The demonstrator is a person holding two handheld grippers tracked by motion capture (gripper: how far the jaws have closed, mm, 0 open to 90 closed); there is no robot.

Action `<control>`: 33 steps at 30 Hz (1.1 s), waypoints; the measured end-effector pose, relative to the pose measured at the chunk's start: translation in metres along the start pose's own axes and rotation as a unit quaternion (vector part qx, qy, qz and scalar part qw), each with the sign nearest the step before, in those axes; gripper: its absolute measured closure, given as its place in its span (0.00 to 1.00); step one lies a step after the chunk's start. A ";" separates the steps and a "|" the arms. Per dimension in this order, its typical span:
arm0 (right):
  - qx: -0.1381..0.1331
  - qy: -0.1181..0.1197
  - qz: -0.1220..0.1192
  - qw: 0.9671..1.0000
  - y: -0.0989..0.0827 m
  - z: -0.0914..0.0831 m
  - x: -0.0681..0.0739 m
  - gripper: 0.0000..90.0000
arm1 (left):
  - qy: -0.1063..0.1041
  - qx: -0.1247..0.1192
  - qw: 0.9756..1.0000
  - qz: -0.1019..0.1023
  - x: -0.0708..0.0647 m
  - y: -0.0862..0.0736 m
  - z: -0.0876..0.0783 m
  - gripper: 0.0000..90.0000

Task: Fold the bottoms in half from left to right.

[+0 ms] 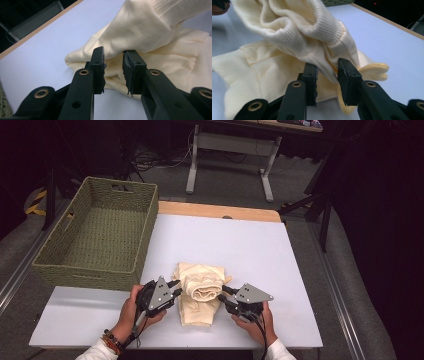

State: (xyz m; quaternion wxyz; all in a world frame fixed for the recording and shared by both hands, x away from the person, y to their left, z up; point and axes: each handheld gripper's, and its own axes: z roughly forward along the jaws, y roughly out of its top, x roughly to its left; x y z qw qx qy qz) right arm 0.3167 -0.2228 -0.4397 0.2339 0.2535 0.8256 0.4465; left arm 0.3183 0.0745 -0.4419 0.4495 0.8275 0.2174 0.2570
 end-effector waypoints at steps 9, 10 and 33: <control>-0.006 -0.009 -0.009 1.000 0.000 -0.020 0.003 0.76 | 0.004 -0.026 1.000 -0.016 0.002 0.009 -0.011 0.79; -0.012 -0.009 -0.005 1.000 0.001 -0.024 0.002 0.77 | 0.003 -0.029 0.999 -0.017 0.003 0.010 -0.013 0.79; -0.025 -0.004 0.011 1.000 0.018 -0.011 0.014 0.95 | -0.053 -0.031 0.998 -0.011 -0.020 0.021 -0.007 0.73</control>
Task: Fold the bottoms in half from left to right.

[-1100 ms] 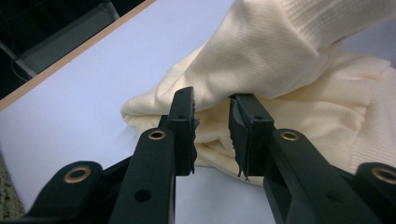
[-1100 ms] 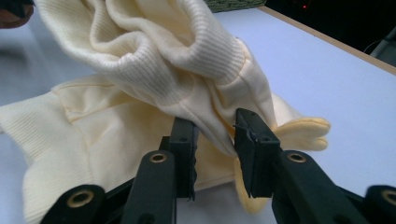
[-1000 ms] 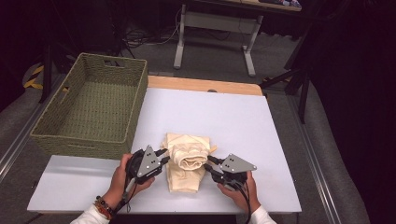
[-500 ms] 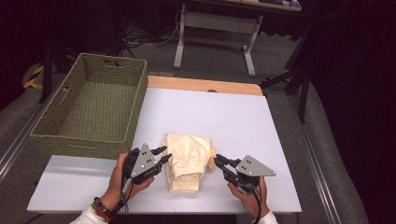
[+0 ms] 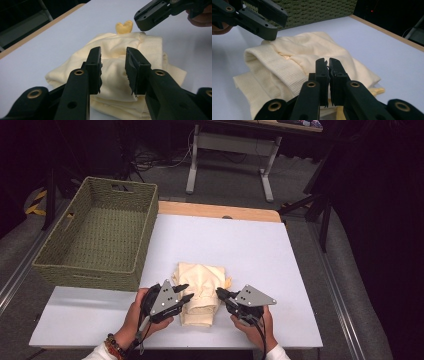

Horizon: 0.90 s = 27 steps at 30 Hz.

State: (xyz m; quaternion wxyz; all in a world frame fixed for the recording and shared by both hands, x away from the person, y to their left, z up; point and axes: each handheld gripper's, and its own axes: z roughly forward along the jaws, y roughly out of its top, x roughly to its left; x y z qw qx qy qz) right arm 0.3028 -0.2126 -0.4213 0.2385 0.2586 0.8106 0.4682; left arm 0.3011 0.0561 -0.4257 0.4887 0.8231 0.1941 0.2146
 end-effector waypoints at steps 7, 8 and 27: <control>0.028 0.015 -0.008 0.999 -0.006 0.008 0.006 0.94 | -0.021 0.037 0.999 0.013 -0.004 -0.007 0.009 0.75; 0.034 0.016 -0.011 0.999 -0.007 0.009 0.008 0.93 | -0.026 0.040 0.999 0.010 -0.004 -0.008 0.010 0.75; 0.014 0.033 -0.005 0.999 -0.014 -0.003 0.012 0.59 | -0.036 0.053 0.998 0.016 -0.003 -0.002 -0.006 0.62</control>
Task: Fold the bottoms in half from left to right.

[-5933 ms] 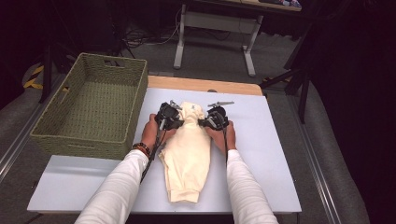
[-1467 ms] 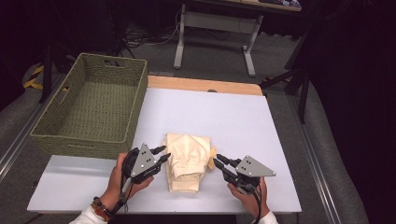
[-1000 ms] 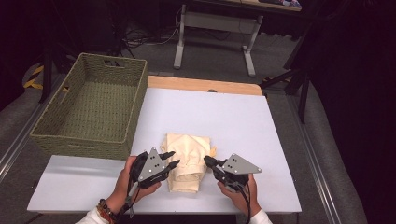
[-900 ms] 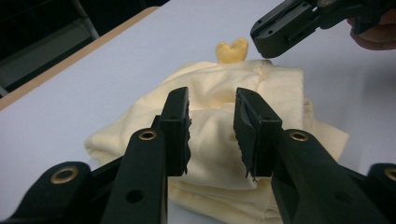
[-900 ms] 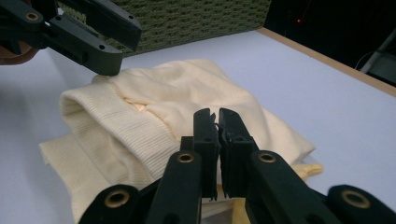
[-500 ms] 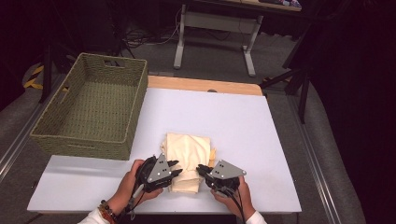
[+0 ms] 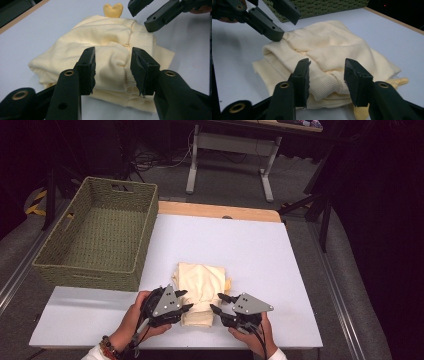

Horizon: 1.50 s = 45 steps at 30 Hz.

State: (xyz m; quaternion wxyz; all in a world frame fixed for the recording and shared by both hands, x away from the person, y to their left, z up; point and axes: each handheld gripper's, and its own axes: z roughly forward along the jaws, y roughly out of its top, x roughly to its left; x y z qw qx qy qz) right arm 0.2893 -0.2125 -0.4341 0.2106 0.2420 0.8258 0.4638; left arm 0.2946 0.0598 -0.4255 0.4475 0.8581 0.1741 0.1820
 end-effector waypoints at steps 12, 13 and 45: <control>0.051 -0.007 -0.034 0.998 -0.005 0.019 0.013 0.41 | -0.016 0.030 0.999 -0.011 -0.007 -0.013 0.009 0.47; 0.053 -0.009 -0.037 0.998 -0.006 0.020 0.013 0.42 | -0.021 0.031 0.999 -0.017 -0.007 -0.014 0.011 0.47; -0.011 -0.007 -0.040 0.999 0.013 -0.007 0.014 0.89 | -0.015 -0.043 0.998 -0.032 -0.006 -0.001 -0.010 0.86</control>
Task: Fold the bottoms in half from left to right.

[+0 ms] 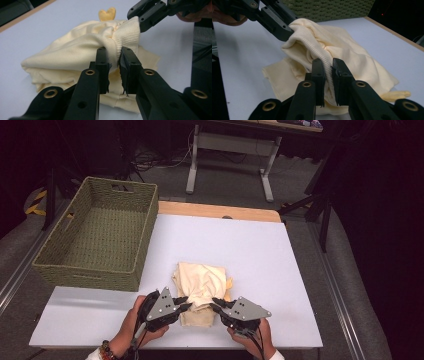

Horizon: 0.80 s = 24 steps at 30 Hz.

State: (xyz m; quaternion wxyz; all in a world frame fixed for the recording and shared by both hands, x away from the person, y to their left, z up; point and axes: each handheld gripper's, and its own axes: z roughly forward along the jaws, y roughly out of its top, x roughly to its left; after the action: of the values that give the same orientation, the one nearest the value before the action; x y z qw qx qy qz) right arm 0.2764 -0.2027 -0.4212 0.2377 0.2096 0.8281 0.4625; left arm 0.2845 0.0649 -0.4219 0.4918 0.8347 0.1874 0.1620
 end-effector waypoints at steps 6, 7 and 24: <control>-0.014 0.004 -0.005 1.000 0.007 -0.010 0.003 0.90 | -0.005 -0.007 1.000 0.008 -0.002 0.004 -0.009 0.86; -0.014 0.006 -0.006 1.000 0.007 -0.011 0.004 0.90 | -0.006 -0.008 1.000 0.011 -0.004 0.005 -0.011 0.86; 0.029 0.052 -0.016 0.998 -0.004 -0.007 0.021 0.93 | -0.040 0.056 0.996 0.048 -0.020 -0.016 -0.008 0.87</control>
State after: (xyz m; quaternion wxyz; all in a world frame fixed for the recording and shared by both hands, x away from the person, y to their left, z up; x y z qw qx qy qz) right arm 0.2551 -0.1978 -0.4258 0.1957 0.1793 0.8556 0.4445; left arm 0.2606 0.0683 -0.4336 0.4427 0.8750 0.1358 0.1415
